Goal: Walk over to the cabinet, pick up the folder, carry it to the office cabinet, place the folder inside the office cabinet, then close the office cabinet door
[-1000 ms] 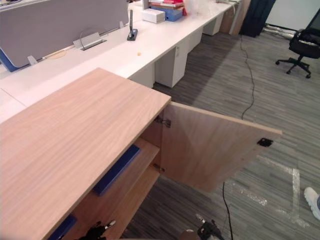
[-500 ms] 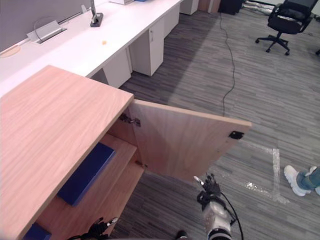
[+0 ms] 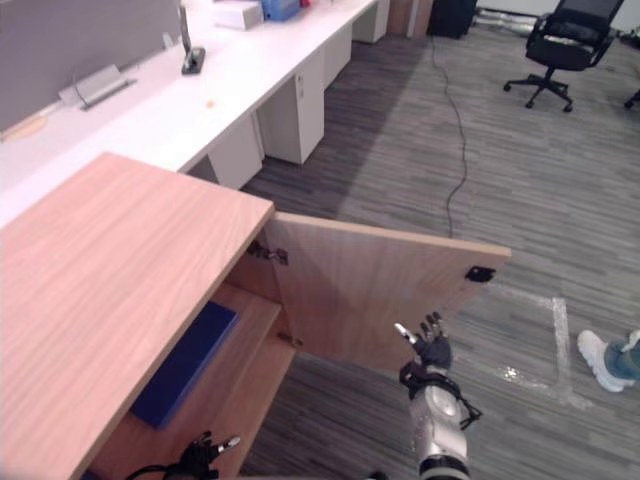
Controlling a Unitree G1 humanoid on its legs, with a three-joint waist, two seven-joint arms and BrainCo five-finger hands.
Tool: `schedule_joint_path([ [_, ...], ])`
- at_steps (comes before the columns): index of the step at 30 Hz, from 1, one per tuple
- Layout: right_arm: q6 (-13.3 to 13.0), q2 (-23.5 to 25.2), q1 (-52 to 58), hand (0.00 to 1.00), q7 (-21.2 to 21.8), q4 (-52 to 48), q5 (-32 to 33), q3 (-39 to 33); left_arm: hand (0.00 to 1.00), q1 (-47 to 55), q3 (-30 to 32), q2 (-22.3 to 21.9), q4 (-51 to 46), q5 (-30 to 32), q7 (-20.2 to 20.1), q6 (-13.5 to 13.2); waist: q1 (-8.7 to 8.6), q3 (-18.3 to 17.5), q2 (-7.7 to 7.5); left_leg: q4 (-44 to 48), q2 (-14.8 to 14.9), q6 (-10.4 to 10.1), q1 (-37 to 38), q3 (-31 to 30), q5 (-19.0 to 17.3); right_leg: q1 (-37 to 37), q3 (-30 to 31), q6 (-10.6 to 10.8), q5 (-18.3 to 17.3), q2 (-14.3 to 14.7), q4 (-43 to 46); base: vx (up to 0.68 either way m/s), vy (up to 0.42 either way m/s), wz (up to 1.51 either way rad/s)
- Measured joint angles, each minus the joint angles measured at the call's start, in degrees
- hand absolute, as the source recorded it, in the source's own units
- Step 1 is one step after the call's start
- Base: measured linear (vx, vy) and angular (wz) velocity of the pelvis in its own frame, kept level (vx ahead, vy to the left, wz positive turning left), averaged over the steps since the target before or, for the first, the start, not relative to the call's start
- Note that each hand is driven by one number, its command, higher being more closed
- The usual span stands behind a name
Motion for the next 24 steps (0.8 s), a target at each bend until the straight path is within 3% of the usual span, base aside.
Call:
schedule_joint_path([
  [3, -0.1, 0.0, -0.3, 0.0, -2.4, -0.3, 1.8, -2.8, 0.0, 0.0, -0.2, 0.5, -0.1, -0.2, 0.2, 0.1, -0.03, 0.1, -0.36, -0.3, -1.1, 0.1, 0.5, 0.1, 0.1, 0.1, 0.0, 0.4, 0.1, -0.9, -0.2, 0.01, 0.037, -0.04],
  [9, -0.1, 0.2, -0.6, 0.0, -5.5, -1.0, 1.8, -7.7, 0.0, -0.1, -0.1, 0.5, -0.1, -0.2, 0.2, 0.5, -0.57, 0.2, -0.47, -0.3, -0.3, 0.2, 0.8, 0.1, 0.1, 0.4, -0.1, 0.4, 0.1, -0.1, -0.3, 0.0, -0.05, -0.01],
  [20, 0.3, -0.9, -2.1, 0.0, -6.7, -0.7, 0.5, -10.7, 0.0, 0.1, 0.0, 0.3, -0.1, -0.1, 0.1, 0.8, -1.31, 0.3, -0.43, -0.2, -0.1, 0.3, 1.0, 0.3, 0.4, 0.8, -0.1, 0.4, 0.1, 0.2, -0.8, -0.04, -0.046, -0.01],
  [24, 0.3, -3.9, -5.7, 0.0, -6.8, 1.8, 0.3, -10.7, 0.0, 0.1, 0.0, 0.3, -0.3, -0.2, 0.1, 0.8, -1.31, 0.6, -0.44, -0.2, -0.2, 0.3, 0.8, 0.2, 0.9, 0.7, -0.1, 0.4, 0.1, 0.2, -0.8, -0.07, -0.036, 0.01],
])
